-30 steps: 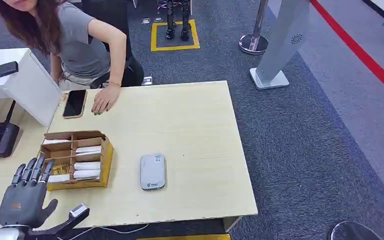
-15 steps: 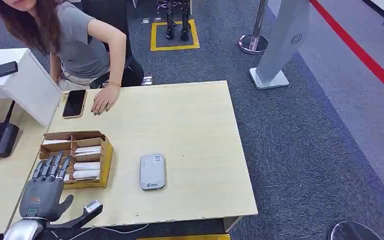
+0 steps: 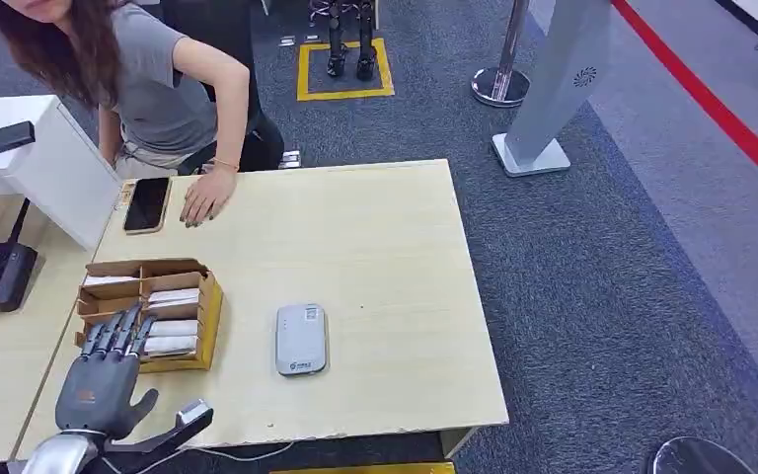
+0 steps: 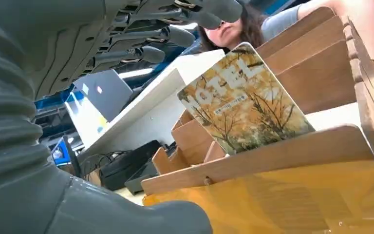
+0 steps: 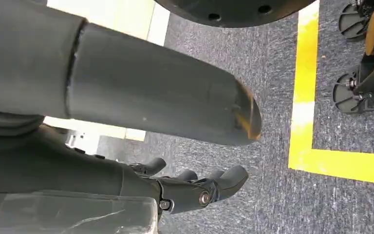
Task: Pass the card to the sensor for recognition and then transmit it.
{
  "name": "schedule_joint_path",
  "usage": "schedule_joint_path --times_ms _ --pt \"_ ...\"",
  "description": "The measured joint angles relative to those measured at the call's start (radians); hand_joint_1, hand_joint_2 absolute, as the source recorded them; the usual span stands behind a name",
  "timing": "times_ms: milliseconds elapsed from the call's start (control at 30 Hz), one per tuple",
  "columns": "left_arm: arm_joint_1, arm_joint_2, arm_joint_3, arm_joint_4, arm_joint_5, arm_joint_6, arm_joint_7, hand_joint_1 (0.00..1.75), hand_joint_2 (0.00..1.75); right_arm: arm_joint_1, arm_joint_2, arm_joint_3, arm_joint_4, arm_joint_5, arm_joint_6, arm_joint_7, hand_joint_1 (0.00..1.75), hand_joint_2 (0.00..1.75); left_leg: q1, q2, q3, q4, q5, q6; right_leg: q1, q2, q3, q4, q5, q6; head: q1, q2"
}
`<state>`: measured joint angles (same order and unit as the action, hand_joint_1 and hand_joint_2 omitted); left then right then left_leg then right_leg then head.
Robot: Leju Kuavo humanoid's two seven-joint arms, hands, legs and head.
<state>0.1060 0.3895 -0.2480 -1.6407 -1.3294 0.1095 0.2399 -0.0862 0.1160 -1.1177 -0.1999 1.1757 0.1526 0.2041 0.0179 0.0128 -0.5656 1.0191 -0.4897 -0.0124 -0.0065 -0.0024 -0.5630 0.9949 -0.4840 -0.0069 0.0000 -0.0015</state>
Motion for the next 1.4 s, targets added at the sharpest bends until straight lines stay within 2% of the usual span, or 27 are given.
schedule_joint_path --times_ms 567,1133,1400 --pt "-0.016 -0.023 -0.008 0.023 0.001 0.009 -0.001 0.0 1.75 0.0 -0.001 0.0 0.0 0.0 0.002 0.002 0.0 0.0 0.0 0.0 0.0 0.0 0.0 0.0 0.0 0.0 0.0 0.0 0.0 0.0 0.0 0.0" --pt "-0.03 -0.055 -0.01 0.082 -0.038 0.077 0.018 0.0 1.75 0.0 -0.003 0.001 0.0 0.016 0.002 0.005 0.0 0.0 0.0 0.0 0.0 0.0 0.0 0.0 0.0 0.0 0.0 0.0 0.0 0.0 0.0 0.0" --pt "-0.033 -0.055 -0.009 0.095 -0.062 0.083 0.022 0.0 1.75 0.0 -0.003 0.001 0.0 0.018 0.002 0.004 0.0 0.0 0.0 0.0 0.0 0.0 0.0 0.0 0.0 0.0 0.0 0.0 0.0 0.0 0.0 0.0"
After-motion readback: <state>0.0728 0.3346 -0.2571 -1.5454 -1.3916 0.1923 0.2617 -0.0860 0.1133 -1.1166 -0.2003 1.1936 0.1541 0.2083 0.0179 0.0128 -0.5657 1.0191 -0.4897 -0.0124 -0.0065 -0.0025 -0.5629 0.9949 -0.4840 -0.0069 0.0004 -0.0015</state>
